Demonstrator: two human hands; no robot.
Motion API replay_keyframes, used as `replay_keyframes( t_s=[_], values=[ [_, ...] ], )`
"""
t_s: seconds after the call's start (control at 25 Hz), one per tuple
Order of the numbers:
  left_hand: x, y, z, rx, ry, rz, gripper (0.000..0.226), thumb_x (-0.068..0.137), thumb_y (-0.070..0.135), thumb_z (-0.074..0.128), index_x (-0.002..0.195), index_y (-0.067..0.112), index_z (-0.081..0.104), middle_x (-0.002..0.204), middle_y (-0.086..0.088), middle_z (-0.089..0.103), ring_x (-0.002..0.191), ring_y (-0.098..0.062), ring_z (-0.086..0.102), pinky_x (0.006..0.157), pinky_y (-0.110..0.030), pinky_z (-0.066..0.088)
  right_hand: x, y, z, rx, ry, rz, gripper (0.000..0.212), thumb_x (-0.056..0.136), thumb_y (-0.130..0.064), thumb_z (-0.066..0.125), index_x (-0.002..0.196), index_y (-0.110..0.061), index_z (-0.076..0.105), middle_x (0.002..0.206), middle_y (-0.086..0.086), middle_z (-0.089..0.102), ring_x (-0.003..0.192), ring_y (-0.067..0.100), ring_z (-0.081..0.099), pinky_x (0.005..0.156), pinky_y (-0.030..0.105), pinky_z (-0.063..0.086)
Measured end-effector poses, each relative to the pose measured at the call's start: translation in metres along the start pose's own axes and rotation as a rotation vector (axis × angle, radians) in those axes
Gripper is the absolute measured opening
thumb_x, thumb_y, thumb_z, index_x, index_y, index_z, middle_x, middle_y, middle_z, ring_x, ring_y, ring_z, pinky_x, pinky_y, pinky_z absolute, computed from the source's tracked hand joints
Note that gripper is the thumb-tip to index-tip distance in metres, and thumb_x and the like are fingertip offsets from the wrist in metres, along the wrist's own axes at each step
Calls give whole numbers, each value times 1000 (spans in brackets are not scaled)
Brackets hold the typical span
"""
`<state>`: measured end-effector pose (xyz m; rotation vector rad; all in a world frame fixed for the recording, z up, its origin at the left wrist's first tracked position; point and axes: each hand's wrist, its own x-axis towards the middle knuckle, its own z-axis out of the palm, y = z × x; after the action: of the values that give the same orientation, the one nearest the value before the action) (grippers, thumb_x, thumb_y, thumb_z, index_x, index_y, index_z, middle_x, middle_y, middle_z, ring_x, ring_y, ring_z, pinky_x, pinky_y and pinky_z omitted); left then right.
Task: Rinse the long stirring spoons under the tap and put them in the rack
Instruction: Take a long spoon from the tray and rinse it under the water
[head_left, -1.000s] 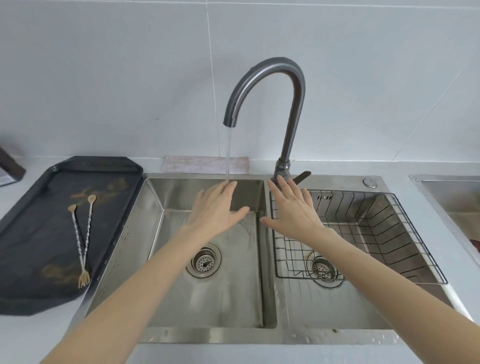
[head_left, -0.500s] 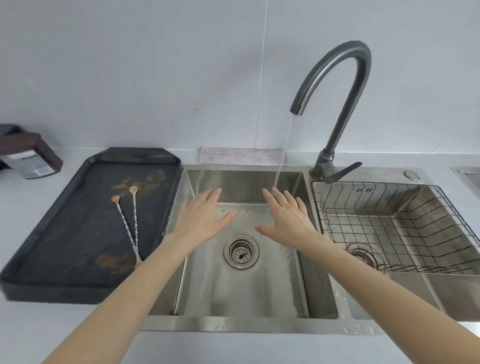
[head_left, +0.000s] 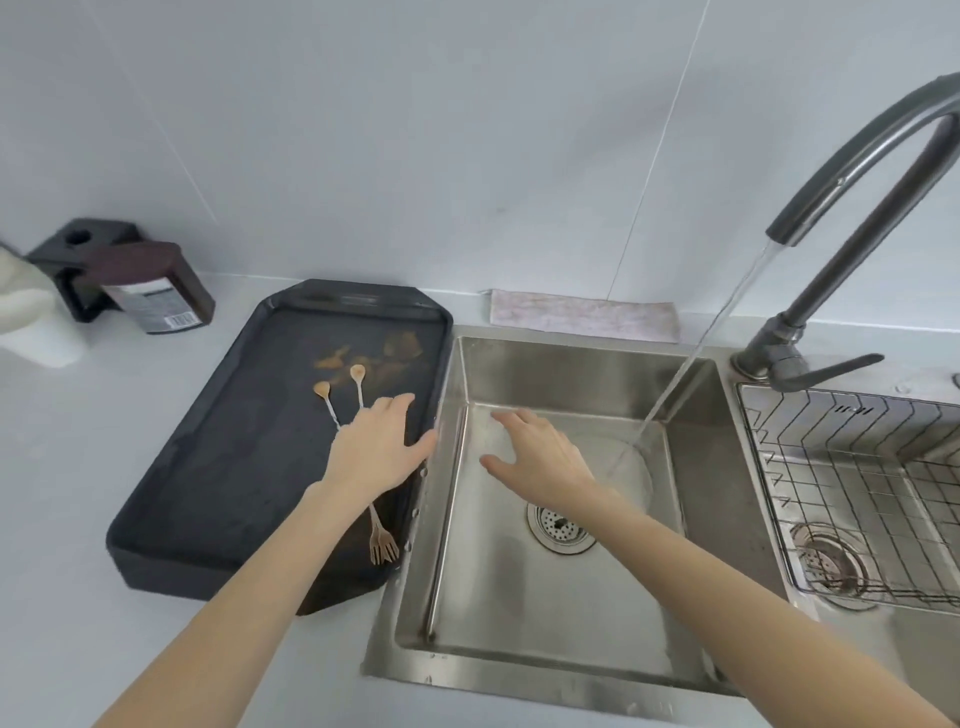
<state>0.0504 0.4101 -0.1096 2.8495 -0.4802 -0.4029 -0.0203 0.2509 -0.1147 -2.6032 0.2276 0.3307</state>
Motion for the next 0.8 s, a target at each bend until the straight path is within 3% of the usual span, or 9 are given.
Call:
replay_keyframes(
  t_s=[0.24, 0.4, 0.52, 0.68, 0.8],
  values=[
    [12, -42, 7, -80, -35, -186, 38, 92, 33, 50, 124, 12, 49, 120, -9, 60, 100, -22, 64, 85, -32, 52, 27, -42, 33, 92, -79, -43, 36, 92, -26, 49, 125, -13, 55, 123, 9, 59, 109, 29, 59, 92, 38, 49],
    [9, -57, 22, -96, -127, -298, 35, 91, 35, 51, 113, 9, 50, 106, -10, 64, 81, -18, 57, 73, -27, 46, 32, -64, 54, 55, -165, -94, 34, 93, -29, 49, 120, -12, 58, 115, 10, 64, 103, 27, 62, 89, 39, 54],
    [6, -64, 28, -97, -146, -353, 39, 90, 40, 53, 113, 8, 48, 109, -12, 63, 82, -20, 55, 71, -28, 44, 32, -74, 70, -7, -210, -108, 32, 93, -32, 49, 117, -13, 59, 111, 9, 67, 103, 27, 62, 88, 42, 54],
    [6, -67, 36, -131, -135, -399, 40, 89, 36, 55, 114, 6, 47, 114, -16, 61, 102, -32, 60, 82, -37, 49, 31, -82, 85, -106, -226, -91, 36, 91, -40, 49, 111, -11, 58, 105, 11, 68, 99, 30, 63, 82, 39, 51],
    [10, -73, 44, -175, -125, -414, 35, 89, 35, 56, 108, 5, 56, 105, -14, 66, 91, -29, 63, 77, -35, 50, 31, -85, 88, -135, -219, -85, 34, 91, -40, 51, 105, -11, 60, 103, 12, 68, 98, 32, 62, 77, 36, 48]
  ],
)
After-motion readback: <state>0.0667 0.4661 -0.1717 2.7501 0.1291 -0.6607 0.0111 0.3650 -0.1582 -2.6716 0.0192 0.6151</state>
